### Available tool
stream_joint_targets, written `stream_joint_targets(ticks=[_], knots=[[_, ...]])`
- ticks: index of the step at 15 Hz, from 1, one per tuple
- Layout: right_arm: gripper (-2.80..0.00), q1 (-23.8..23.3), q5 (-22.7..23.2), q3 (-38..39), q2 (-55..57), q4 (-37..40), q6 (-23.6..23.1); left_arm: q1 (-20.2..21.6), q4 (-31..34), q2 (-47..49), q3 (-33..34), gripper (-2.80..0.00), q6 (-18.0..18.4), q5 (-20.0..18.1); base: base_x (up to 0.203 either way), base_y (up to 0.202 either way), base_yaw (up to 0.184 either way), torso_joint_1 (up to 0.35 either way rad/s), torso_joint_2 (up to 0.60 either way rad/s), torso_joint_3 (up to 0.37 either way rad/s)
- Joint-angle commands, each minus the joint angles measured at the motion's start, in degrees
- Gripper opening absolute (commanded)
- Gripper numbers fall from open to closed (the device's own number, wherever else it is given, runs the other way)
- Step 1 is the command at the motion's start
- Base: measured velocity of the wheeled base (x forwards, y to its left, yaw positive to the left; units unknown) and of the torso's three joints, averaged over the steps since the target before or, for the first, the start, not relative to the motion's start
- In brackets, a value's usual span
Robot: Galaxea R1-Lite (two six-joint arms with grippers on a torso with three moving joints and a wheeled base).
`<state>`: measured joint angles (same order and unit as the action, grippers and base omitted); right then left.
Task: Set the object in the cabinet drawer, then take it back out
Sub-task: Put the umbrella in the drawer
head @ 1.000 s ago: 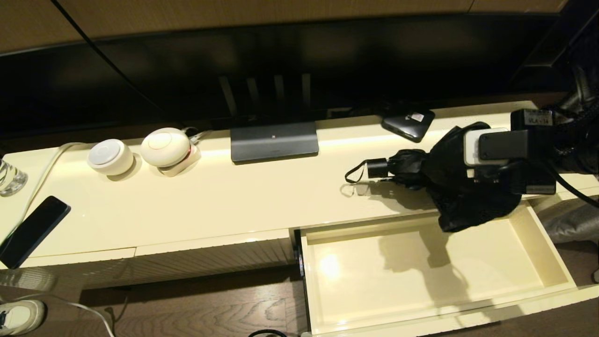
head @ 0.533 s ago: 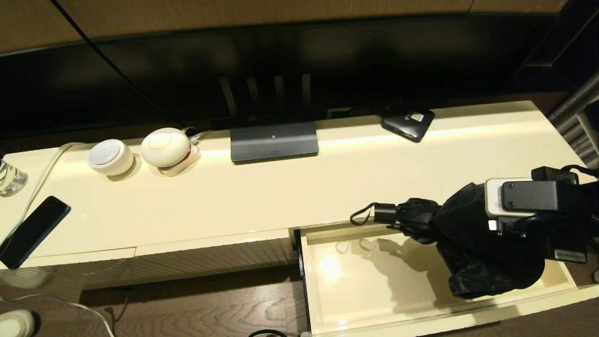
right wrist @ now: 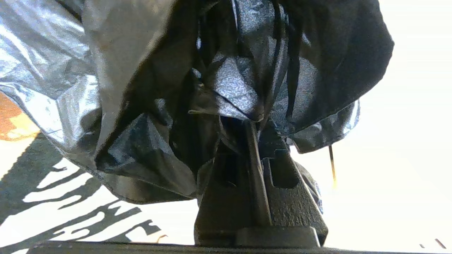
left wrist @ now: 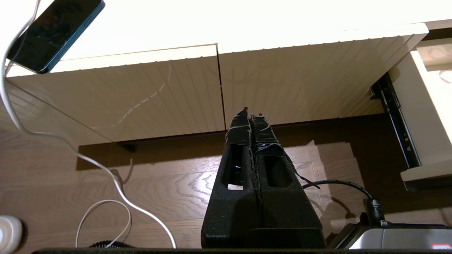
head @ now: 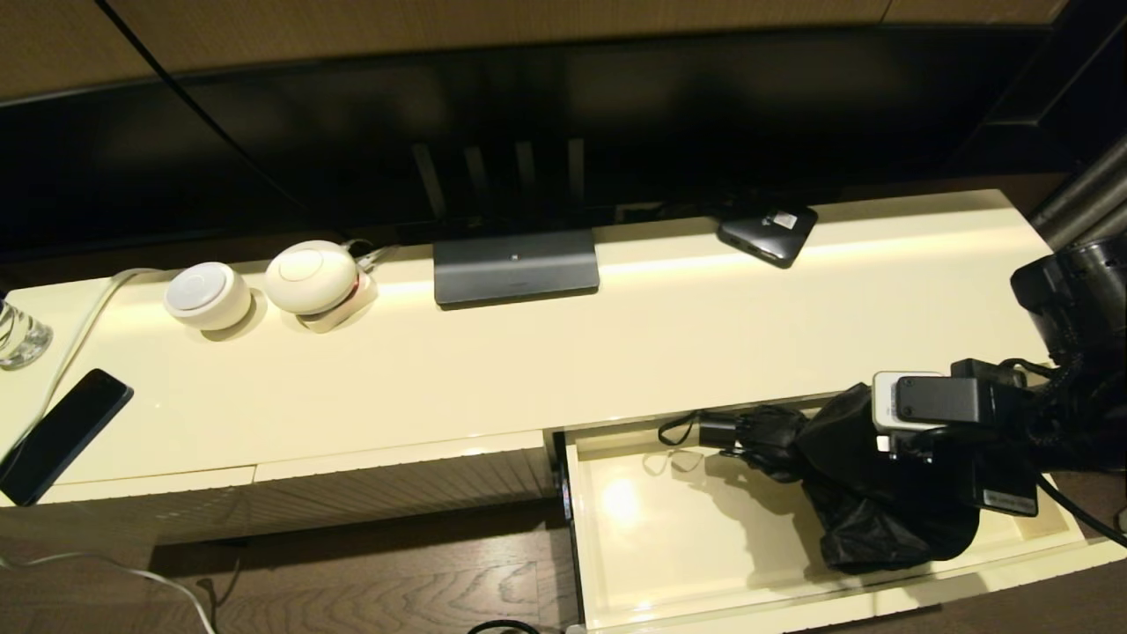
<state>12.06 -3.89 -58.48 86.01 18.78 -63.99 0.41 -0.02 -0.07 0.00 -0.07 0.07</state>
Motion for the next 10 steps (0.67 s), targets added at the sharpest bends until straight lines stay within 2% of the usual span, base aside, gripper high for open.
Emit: stream_joint_targets(ticks=[1,5,7,8,10], knots=[[-2.8,-2.7,0.9,0.7,5.2,-3.8,-4.0,0.0,-0.1,0.1,0.2,-2.8,0.0,0.0,0.0,0.0,0.0,0.0,0.0,0.0],[-2.8,-5.8,3.0,0.2,8.9,-8.7,-10.9,0.0,-0.1,0.1,0.2,-2.8,0.0,0.0,0.0,0.0,0.0,0.0,0.0,0.0],[-2.8,-6.1,3.0,-0.1,9.3,-9.6,-11.9,0.0,0.0,0.1,0.2,-2.8,0.0,0.0,0.0,0.0,0.0,0.0,0.0,0.0],[-2.8,-6.5,3.1,-0.7,11.0,-11.5,-14.9,0.0,-0.1,0.1,0.2,-2.8,0.0,0.0,0.0,0.0,0.0,0.0,0.0,0.0],[-2.8,-6.8,3.5,-1.0,12.8,-14.0,-16.6,0.0,-0.1,0.1,0.2,-2.8,0.0,0.0,0.0,0.0,0.0,0.0,0.0,0.0]])
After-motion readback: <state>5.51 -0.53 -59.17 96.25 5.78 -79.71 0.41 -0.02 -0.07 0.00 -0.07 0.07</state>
